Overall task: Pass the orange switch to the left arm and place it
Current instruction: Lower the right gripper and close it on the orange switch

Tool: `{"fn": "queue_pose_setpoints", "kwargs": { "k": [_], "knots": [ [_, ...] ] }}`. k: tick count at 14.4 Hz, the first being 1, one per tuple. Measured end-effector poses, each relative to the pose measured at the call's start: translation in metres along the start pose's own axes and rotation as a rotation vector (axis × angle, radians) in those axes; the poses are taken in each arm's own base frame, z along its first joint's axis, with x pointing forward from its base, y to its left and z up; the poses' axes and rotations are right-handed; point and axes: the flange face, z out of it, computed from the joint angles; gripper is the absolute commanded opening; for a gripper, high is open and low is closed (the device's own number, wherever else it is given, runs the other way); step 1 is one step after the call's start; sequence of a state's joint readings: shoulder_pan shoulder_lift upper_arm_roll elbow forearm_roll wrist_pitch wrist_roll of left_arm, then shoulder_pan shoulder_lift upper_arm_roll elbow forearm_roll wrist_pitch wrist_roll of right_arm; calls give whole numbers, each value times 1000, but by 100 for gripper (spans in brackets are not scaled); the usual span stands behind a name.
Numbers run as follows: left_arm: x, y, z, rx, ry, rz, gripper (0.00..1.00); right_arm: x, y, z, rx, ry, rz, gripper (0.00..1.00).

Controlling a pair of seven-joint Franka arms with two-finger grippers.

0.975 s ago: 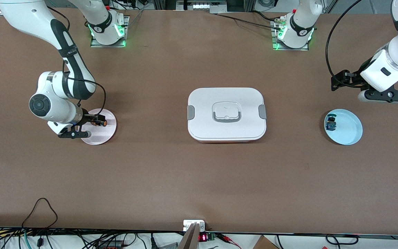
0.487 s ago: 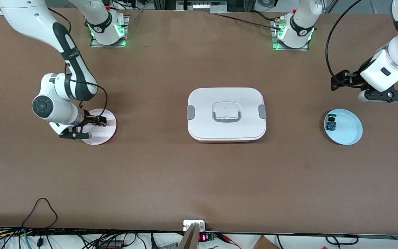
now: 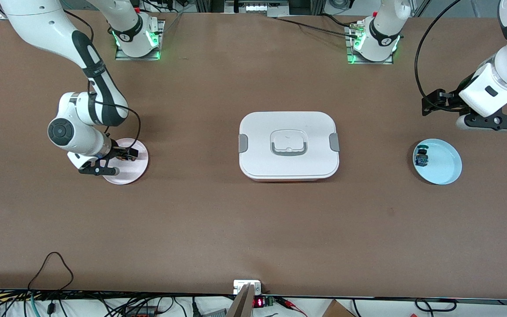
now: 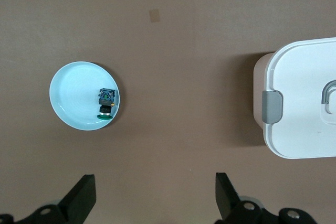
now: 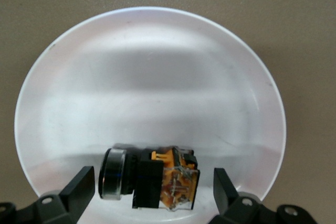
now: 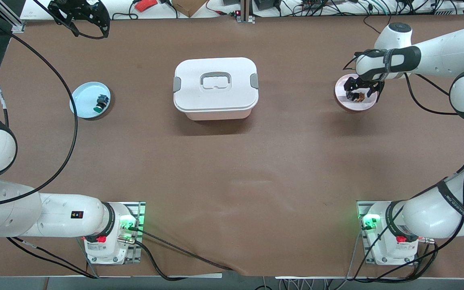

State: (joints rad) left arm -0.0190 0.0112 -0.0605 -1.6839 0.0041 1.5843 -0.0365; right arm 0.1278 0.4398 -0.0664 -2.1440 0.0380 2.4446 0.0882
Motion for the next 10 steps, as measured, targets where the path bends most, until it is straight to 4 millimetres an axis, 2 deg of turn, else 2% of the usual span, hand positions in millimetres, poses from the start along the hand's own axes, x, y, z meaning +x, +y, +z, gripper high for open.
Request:
{"fn": "queue_pose_setpoints", "kwargs": {
  "k": [10],
  "knots": [
    [0,0,0,0,0,0,100,-2,-5,3,2,0,30,100]
  ]
}}
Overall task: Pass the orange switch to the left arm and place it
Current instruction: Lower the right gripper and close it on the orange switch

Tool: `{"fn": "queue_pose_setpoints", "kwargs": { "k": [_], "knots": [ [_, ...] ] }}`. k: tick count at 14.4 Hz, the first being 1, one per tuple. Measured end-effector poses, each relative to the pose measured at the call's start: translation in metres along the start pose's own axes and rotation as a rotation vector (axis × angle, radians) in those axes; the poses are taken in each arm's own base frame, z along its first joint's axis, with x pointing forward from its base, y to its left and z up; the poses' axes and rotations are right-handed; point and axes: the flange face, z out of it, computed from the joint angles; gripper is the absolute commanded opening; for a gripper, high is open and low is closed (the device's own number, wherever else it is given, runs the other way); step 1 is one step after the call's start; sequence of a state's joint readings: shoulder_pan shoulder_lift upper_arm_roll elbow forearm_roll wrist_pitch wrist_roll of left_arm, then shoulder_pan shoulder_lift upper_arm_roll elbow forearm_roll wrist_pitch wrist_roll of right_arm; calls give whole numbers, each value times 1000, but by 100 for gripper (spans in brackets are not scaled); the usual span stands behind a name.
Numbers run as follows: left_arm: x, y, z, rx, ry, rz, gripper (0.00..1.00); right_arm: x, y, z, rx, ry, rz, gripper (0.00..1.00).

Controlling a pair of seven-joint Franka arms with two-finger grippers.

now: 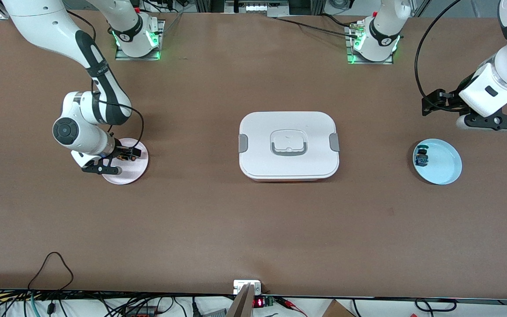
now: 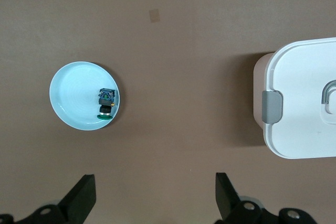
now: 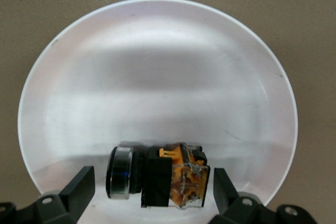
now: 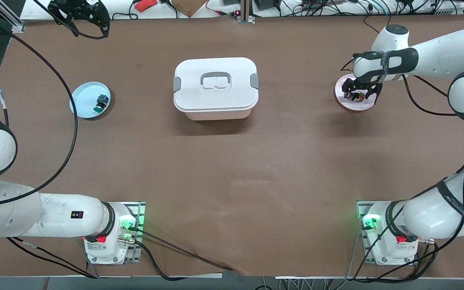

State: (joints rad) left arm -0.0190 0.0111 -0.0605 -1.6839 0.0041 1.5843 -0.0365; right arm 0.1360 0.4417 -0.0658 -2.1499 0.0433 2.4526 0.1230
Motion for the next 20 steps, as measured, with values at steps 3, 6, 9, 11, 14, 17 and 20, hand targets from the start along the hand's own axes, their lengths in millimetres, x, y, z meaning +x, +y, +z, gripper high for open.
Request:
{"fn": "queue_pose_setpoints", "kwargs": {
  "k": [3,6,9,11,14,17,20],
  "knots": [
    [0,0,0,0,0,0,100,1,0,2,9,7,23,100],
    [0,0,0,0,0,0,100,1,0,5,8,5,36,100],
    [0,0,0,0,0,0,100,1,2,5,8,6,40,100],
    [0,0,0,0,0,0,100,2,3,5,7,7,40,100],
    [0,0,0,0,0,0,100,2,3,4,7,11,38,100],
    [0,0,0,0,-1,0,100,4,2,3,9,26,25,100],
    [0,0,0,0,-1,0,100,4,2,2,9,30,1,100]
  ]
}}
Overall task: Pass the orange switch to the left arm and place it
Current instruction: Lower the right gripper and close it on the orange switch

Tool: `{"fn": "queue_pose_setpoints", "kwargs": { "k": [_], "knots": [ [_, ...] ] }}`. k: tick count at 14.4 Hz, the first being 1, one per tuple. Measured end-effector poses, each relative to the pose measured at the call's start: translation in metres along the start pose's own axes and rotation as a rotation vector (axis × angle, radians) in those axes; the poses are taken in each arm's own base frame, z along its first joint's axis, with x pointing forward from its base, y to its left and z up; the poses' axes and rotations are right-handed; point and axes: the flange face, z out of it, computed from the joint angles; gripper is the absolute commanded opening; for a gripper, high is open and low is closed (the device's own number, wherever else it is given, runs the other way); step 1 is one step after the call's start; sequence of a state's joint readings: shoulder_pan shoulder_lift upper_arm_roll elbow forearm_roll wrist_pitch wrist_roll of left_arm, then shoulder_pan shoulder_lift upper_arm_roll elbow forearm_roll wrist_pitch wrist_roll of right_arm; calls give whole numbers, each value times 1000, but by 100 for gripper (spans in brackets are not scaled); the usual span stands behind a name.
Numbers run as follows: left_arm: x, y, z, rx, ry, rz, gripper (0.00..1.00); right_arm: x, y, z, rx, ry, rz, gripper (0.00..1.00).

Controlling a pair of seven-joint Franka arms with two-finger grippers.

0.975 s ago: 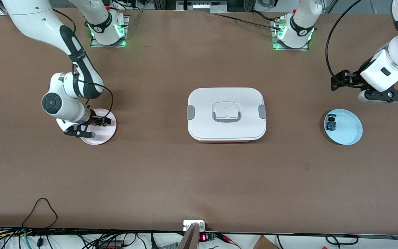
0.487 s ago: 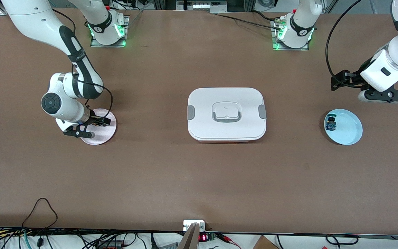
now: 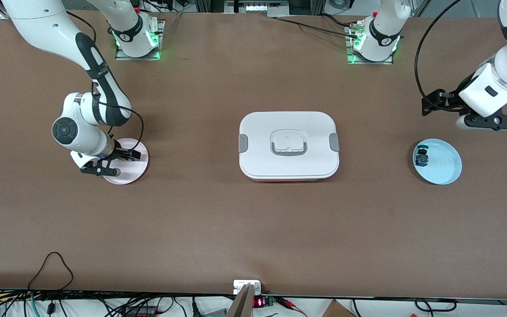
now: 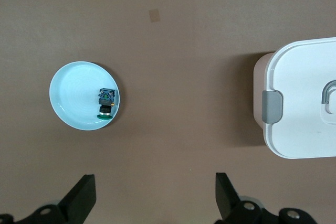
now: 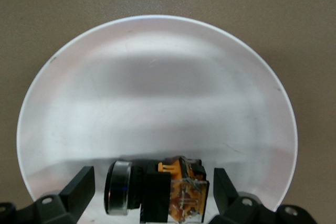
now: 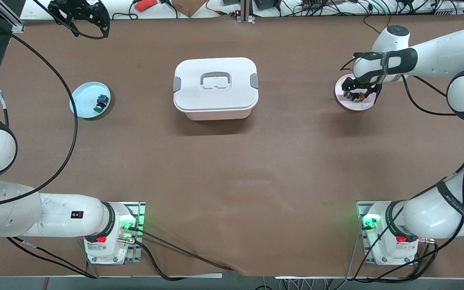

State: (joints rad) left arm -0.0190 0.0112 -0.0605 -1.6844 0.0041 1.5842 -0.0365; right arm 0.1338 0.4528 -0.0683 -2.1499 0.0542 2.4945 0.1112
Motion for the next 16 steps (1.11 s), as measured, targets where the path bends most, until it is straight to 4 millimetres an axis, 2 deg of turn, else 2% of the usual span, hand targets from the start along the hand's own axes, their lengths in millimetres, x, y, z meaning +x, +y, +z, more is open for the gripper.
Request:
{"fn": "queue_pose_setpoints", "kwargs": {
  "k": [8,11,12,16],
  "knots": [
    [0,0,0,0,0,0,100,0,0,3,-1,-4,-5,98],
    [0,0,0,0,0,0,100,-1,0,4,-1,-6,-6,65],
    [0,0,0,0,0,0,100,-1,0,4,-1,-7,-7,43],
    [0,0,0,0,0,0,100,0,0,3,-1,-5,-7,30]
  ]
}}
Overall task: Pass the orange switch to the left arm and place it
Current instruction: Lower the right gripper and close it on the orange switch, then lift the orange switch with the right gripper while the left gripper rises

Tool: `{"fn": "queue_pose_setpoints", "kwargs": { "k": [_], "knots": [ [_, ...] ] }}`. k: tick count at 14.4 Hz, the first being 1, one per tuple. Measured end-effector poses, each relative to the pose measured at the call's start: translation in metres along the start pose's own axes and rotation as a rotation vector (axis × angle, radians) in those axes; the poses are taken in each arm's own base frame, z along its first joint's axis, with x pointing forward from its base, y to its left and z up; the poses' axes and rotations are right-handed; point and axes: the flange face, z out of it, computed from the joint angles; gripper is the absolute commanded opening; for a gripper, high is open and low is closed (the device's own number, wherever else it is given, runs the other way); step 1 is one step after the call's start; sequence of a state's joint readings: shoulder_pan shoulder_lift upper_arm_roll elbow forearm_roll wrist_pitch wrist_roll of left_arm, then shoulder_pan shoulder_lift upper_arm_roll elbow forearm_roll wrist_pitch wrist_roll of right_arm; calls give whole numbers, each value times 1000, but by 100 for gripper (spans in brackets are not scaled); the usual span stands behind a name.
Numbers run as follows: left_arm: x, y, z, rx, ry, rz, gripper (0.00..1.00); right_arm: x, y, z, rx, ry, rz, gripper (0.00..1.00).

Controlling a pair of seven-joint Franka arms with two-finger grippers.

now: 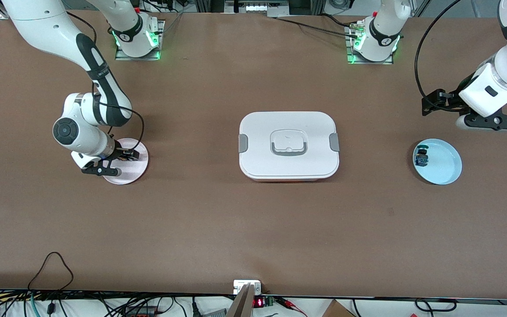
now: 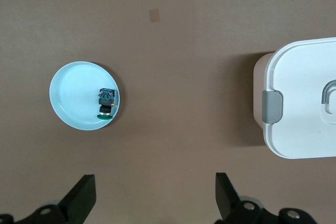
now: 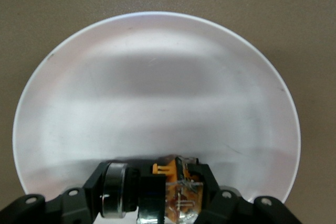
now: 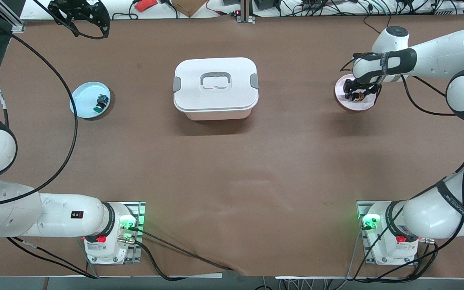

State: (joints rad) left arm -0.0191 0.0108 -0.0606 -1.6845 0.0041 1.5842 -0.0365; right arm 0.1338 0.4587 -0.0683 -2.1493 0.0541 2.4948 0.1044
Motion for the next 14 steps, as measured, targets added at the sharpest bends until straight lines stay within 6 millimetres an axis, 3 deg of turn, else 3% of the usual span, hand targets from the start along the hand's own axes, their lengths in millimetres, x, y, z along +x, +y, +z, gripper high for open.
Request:
{"fn": "queue_pose_setpoints", "kwargs": {
  "k": [1,4,9,14],
  "knots": [
    [0,0,0,0,0,0,100,0,0,0,0,0,0,24],
    [0,0,0,0,0,0,100,0,0,0,0,1,-17,20],
    [0,0,0,0,0,0,100,7,-2,-10,2,23,-94,5],
    [0,0,0,0,0,0,100,20,-8,-49,8,-7,-104,5]
  ]
}}
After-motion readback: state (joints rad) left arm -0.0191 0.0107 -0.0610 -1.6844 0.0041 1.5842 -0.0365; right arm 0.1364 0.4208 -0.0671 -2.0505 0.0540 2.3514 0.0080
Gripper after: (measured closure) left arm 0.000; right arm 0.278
